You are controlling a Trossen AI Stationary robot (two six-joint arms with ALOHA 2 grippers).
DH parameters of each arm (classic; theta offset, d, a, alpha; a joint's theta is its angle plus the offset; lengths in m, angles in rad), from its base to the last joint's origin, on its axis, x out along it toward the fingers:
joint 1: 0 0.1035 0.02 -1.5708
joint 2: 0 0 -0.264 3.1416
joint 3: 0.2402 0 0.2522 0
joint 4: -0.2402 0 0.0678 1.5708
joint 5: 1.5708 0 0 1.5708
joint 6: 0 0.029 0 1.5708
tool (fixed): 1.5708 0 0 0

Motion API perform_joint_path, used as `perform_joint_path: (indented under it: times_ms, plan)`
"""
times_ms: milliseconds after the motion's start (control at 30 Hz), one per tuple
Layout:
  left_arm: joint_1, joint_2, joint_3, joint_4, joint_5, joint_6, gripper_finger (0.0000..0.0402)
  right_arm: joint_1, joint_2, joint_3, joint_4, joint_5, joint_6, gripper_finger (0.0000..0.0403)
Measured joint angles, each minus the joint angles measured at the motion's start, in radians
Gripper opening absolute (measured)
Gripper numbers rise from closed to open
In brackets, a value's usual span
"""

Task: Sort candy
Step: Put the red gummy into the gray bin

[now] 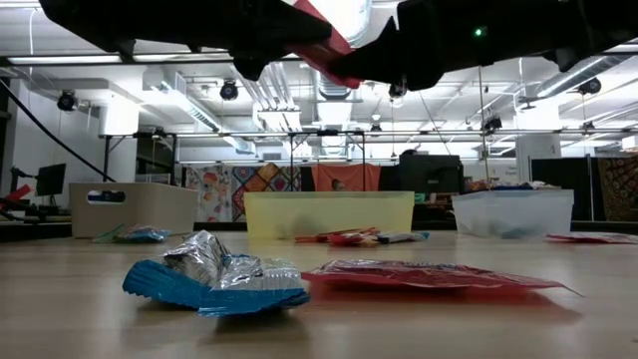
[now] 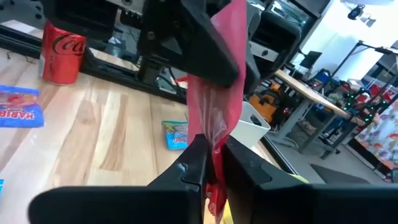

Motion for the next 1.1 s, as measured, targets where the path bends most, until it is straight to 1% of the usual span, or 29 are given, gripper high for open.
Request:
perform_joint_path:
  times_ms: [33,100,200,333,400,467,533,600,733,833,900,1000,1100]
  plan:
    - [0.0,0.0,0.0,-0.001,0.0,0.0,0.001,0.0,0.0,0.001,-0.002,0.0,0.001,0.004]
    - [0.0,0.0,0.0,-0.006,0.0,-0.001,0.0011,0.0,0.0,0.006,-0.001,-0.001,0.014,0.005]
    - [0.0,0.0,0.0,-0.013,0.0,-0.002,0.0005,0.0,-0.013,0.006,0.001,-0.004,0.041,0.0072]
    - [0.0,-0.005,0.0,-0.026,-0.003,0.004,0.0002,0.0,-0.029,0.006,0.002,-0.003,0.073,0.0119]
    - [0.0,-0.019,0.0,-0.061,-0.023,0.014,0.0002,0.0,-0.038,0.006,-0.004,0.001,0.079,0.0144]
    - [0.0,-0.055,0.001,-0.142,-0.065,0.021,0.0001,0.0,-0.048,0.006,-0.008,0.028,0.079,0.0166]
    - [0.001,-0.104,0.019,-0.277,-0.132,0.025,0.0001,0.0,-0.055,0.006,-0.012,0.087,0.08,0.0183]
    - [0.002,-0.157,0.047,-0.467,-0.209,0.02,0.0001,0.0,-0.06,0.006,-0.028,0.126,0.083,0.0194]
    - [0.024,-0.232,0.135,-0.907,-0.371,-0.051,0.0,0.0,-0.068,0.006,-0.045,0.129,0.094,0.0204]
    - [0.074,-0.255,0.206,-1.227,-0.461,-0.168,0.0,0.0,-0.071,0.006,-0.06,0.129,0.1,0.0203]
    - [0.13,-0.26,0.247,-1.404,-0.478,-0.25,0.0,0.0,-0.072,0.006,-0.063,0.129,0.106,0.0202]
    - [0.245,-0.262,0.285,-1.596,-0.481,-0.328,0.0,0.0,-0.073,0.006,-0.064,0.13,0.119,0.0201]
    - [0.402,-0.262,0.29,-1.675,-0.471,-0.358,0.0,0.0,-0.073,0.006,-0.067,0.129,0.128,0.0201]
